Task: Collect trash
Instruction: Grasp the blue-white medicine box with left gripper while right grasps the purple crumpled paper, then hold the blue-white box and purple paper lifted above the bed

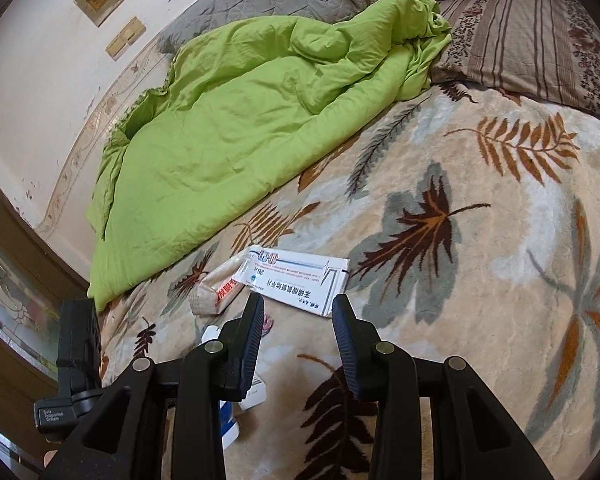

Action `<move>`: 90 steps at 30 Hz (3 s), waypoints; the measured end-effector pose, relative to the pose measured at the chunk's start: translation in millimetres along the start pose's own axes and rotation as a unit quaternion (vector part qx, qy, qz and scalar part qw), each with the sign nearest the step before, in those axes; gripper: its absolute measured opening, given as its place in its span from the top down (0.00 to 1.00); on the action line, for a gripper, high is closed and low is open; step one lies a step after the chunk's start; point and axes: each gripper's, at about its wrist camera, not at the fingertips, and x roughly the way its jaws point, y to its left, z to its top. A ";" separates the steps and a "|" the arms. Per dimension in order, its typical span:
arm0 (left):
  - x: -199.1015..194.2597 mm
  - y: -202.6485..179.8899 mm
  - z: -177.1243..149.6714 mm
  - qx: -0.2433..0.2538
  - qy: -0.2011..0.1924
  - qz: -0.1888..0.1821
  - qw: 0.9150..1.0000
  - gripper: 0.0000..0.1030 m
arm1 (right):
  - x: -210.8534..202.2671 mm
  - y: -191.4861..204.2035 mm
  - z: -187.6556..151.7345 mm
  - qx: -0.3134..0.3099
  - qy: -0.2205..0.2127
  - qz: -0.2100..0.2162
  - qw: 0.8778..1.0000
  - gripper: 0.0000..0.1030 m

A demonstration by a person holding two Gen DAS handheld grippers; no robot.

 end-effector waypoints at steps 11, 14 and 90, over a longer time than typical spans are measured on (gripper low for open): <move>-11.8 2.8 -11.4 0.020 -0.035 0.024 0.999 0.57 | 6.5 3.9 -3.7 -0.011 0.014 0.001 1.000 0.62; -33.5 24.9 -21.6 0.020 -0.060 0.039 0.997 0.57 | 14.3 11.6 -6.4 -0.025 0.031 0.017 0.999 0.62; -108.4 13.8 -167.3 0.171 -0.248 0.194 0.934 0.63 | -72.6 81.2 -99.6 -0.195 0.010 -0.053 0.979 0.70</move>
